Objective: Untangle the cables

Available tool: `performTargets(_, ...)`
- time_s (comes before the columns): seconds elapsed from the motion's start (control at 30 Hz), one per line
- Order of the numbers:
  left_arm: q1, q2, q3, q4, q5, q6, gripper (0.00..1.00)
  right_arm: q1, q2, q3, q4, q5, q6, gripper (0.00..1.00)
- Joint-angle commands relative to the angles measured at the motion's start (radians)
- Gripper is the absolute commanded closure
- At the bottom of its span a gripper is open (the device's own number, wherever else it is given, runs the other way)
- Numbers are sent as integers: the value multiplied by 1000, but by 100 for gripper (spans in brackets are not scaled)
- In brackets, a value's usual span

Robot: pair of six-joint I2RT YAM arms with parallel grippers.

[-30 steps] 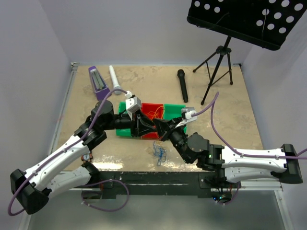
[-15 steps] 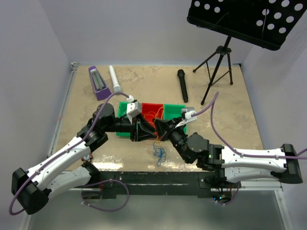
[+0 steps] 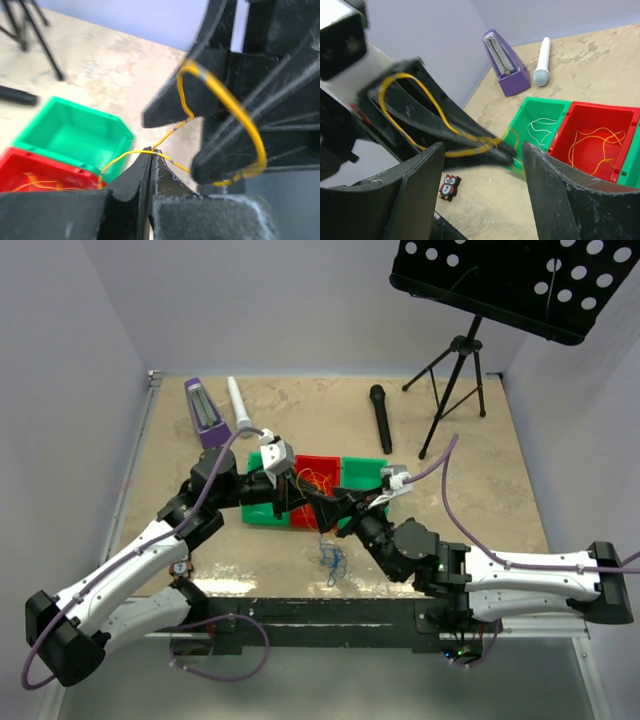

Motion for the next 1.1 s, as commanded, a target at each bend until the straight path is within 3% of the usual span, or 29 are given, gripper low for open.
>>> performTargets(0.0, 18, -42, 140, -129, -165, 186, 100, 4, -61, -59, -31, -18, 67, 30)
performTargets(0.23, 22, -53, 180, -205, -133, 266, 100, 13, -93, -182, -66, -86, 139, 29)
performTargets(0.47, 22, -42, 222, -212, -108, 327, 100, 67, 61, -208, -34, -115, 175, 31)
performTargets(0.73, 22, -36, 282, -261, -26, 330, 100, 87, 224, -185, 14, -8, 188, 36)
performTargets(1.07, 18, -39, 347, -332, 77, 324, 100, 85, 261, -137, 1, 67, 155, 46)
